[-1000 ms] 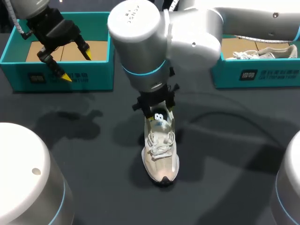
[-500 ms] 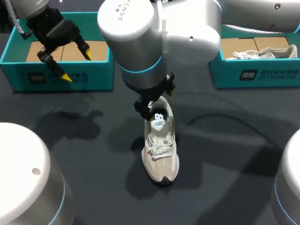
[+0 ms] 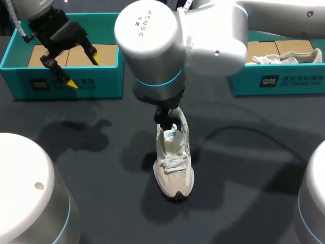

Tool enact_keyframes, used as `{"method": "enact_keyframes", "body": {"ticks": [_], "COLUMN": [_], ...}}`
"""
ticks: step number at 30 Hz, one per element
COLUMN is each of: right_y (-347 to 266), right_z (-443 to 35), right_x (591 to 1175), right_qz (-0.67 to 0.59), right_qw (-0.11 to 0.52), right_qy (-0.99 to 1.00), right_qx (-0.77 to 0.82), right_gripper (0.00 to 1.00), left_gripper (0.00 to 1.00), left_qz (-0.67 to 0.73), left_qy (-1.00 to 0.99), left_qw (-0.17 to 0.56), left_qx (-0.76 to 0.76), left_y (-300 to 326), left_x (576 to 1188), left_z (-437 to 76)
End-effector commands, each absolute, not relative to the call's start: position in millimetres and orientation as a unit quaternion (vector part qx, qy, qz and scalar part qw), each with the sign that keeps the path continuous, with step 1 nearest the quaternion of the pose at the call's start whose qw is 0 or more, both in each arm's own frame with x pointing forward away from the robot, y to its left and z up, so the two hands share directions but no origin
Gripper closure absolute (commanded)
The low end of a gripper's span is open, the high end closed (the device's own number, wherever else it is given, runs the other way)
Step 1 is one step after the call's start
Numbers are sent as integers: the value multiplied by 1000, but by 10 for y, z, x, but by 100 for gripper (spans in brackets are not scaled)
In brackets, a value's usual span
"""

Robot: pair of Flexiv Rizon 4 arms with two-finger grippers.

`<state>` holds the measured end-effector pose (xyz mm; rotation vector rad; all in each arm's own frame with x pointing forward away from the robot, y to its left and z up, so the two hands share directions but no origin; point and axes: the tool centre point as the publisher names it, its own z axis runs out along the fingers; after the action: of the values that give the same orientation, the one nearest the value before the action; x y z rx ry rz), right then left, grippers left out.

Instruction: Take the shoe out of the shoebox, open the shoe tongue, remove and reinsert the insole, then place the shoe into the shoebox

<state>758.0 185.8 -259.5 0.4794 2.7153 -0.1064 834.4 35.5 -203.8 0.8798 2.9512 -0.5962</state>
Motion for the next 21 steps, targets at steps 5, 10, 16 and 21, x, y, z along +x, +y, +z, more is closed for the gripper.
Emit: {"method": "enact_keyframes", "body": {"ticks": [5, 10, 16, 21], "right_y": [1760, 1793, 1842, 1877], "right_z": [-2659, -2779, -2870, -2930], "right_x": [7715, 7868, 8038, 8136], "right_qz": [9, 8, 3, 2], "right_qw": [183, 173, 165, 158], "right_qy": [977, 983, 986, 987], "right_qx": [111, 65, 27, 17], "right_gripper": [0, 0, 0, 0], "left_gripper": [0, 0, 0, 0], "left_qz": [-189, -189, -189, -189], "left_qy": [941, 941, 941, 941], "left_qw": [2, 2, 2, 2], "left_qx": [281, 281, 281, 281], "left_y": [358, 358, 358, 358], "left_x": [8346, 8346, 8346, 8346], "left_z": [-2037, -2037, -2037, -2037]}}
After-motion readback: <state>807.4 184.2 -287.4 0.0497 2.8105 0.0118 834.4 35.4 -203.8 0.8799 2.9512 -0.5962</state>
